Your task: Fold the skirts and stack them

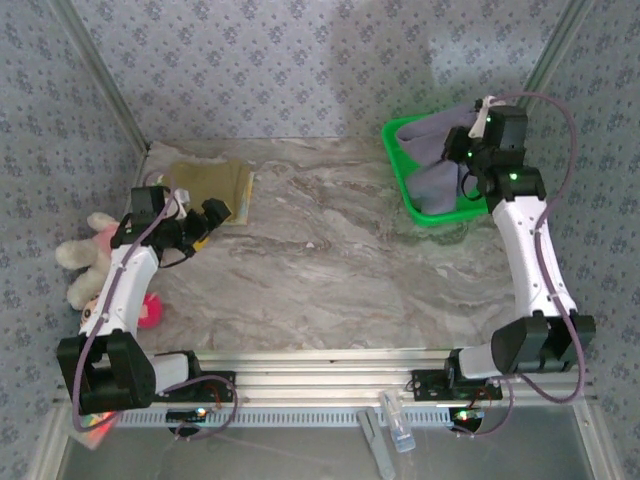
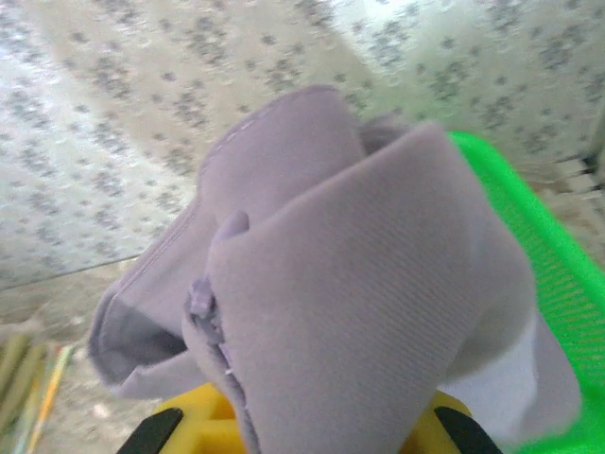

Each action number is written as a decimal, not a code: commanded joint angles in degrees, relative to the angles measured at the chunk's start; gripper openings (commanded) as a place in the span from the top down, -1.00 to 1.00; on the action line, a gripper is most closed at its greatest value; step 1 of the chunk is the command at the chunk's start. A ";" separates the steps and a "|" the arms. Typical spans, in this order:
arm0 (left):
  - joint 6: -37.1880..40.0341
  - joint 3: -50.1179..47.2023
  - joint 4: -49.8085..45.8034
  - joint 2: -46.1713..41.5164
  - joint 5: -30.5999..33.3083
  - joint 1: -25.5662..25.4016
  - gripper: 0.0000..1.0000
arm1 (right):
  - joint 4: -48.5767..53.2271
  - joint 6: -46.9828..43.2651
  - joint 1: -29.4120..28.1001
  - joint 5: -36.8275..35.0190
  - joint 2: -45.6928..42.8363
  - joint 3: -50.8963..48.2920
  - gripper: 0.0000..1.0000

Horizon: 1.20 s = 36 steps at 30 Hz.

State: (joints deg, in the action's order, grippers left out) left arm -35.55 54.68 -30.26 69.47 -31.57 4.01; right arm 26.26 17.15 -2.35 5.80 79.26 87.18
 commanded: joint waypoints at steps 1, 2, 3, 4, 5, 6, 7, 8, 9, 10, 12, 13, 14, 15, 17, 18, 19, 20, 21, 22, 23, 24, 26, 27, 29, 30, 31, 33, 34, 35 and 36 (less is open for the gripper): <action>1.02 2.44 -0.05 0.80 -1.17 -1.17 -0.99 | -5.76 2.59 -4.96 1.98 -4.70 -3.50 1.00; 1.01 2.46 -0.05 0.92 -1.05 -1.51 -1.00 | -6.04 2.97 -6.47 1.76 -5.42 -4.52 1.00; 0.94 2.46 0.10 0.93 -0.96 -1.76 -1.00 | -6.14 3.50 -7.68 1.31 -6.00 -5.24 1.00; 1.00 2.45 0.06 1.01 -0.82 -2.01 -1.00 | -6.00 3.97 -9.20 0.79 -6.58 -6.27 1.00; 0.90 2.46 0.03 1.02 -0.80 -2.20 -1.00 | -6.19 4.56 -10.66 0.39 -7.11 -7.53 1.00; 0.84 2.45 -0.01 1.02 -0.73 -2.37 -0.99 | -6.40 5.10 -11.83 0.23 -7.53 -8.50 1.00; 0.84 2.45 -0.06 1.00 -0.60 -2.50 -0.99 | -6.61 5.53 -13.24 0.37 -7.84 -9.45 1.00; 0.83 2.45 -0.14 0.96 -0.60 -2.61 -0.99 | -6.60 6.12 -14.52 0.43 -7.90 -10.15 1.00; 0.84 2.46 -0.15 1.04 -0.52 -2.69 -1.00 | -6.71 6.57 -16.01 0.60 -7.97 -10.79 1.00; 0.87 2.33 -0.10 1.06 -0.51 -2.84 -1.00 | -6.92 7.03 -17.14 0.78 -7.88 -11.19 1.00; 0.83 2.35 -0.15 1.27 -0.52 -3.04 -1.00 | -7.53 7.71 -20.05 1.43 -7.24 -11.95 1.00; 0.66 2.34 -0.23 1.35 -0.64 -3.12 -1.00 | -7.61 7.81 -21.55 1.47 -6.84 -11.94 1.00; 0.51 2.35 -0.15 1.45 -0.51 -3.43 -1.00 | -7.69 8.18 -23.17 1.36 -6.25 -11.86 1.00; 0.38 2.34 -0.15 1.46 -0.44 -3.67 -1.00 | -8.16 8.46 -24.62 1.44 -5.61 -11.76 1.00; 0.05 2.32 0.06 1.46 -0.20 -4.16 -0.99 | -9.46 8.91 -27.22 2.49 -3.89 -11.15 1.00; -0.05 2.53 0.08 1.46 -0.03 -4.51 -1.00 | -9.44 8.91 -28.40 3.69 -2.65 -10.07 1.00; -0.11 2.62 0.03 1.46 0.06 -4.84 -1.00 | -9.19 8.75 -29.38 4.43 -1.53 -8.87 1.00; -0.11 2.80 -0.11 1.46 0.28 -5.13 -1.00 | -8.67 8.36 -30.66 5.10 -0.27 -7.49 1.00; -0.02 3.01 -0.38 1.41 0.59 -5.47 -1.00 | -8.38 8.13 -31.82 5.74 0.98 -6.04 1.00; 0.04 3.14 -0.58 1.37 0.91 -5.72 -1.00 | -8.34 7.95 -32.69 6.55 1.98 -4.92 1.00; 0.05 3.22 -0.73 1.37 1.11 -5.77 -1.00 | -8.00 7.74 -33.62 7.82 2.99 -3.56 1.00; 0.05 3.28 -0.85 1.30 1.20 -5.93 -0.99 | -7.54 7.59 -34.45 9.22 4.17 -2.15 1.00; 0.17 3.51 -1.08 1.28 1.28 -5.94 -1.00 | -6.65 7.25 -35.65 11.43 5.42 0.07 1.00; 0.26 3.51 -1.19 1.33 1.47 -5.91 -0.99 | -6.65 7.28 -36.14 12.34 5.79 0.65 1.00; 0.37 3.86 -1.36 1.45 1.60 -5.95 -1.00 | -8.05 8.31 -36.41 13.91 5.93 0.46 1.00; 0.45 4.07 -1.38 1.55 1.60 -5.89 -0.99 | -8.64 8.84 -36.43 15.13 5.93 0.28 1.00; 0.39 4.28 -1.44 1.70 1.60 -5.99 -0.99 | -8.92 8.88 -36.47 15.83 5.93 0.34 1.00; 0.48 4.76 -1.46 1.89 1.51 -6.01 -1.00 | -8.53 8.82 -36.50 15.56 5.78 0.36 1.00; 0.52 5.06 -1.47 2.04 1.49 -5.99 -1.00 | -8.43 8.65 -36.43 15.11 5.65 0.37 1.00; 0.53 5.34 -1.47 2.15 1.46 -6.04 -1.00 | -8.47 8.33 -36.42 14.87 5.51 0.30 1.00; 0.48 5.53 -1.39 2.20 1.42 -6.09 -1.00 | -8.67 8.09 -36.44 15.08 5.60 0.24 1.00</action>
State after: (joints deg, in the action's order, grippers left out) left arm -35.57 57.71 -30.76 71.24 -30.37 -1.67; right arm 19.62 25.10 -38.76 18.94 85.73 85.12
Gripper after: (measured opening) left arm 0.997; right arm 0.088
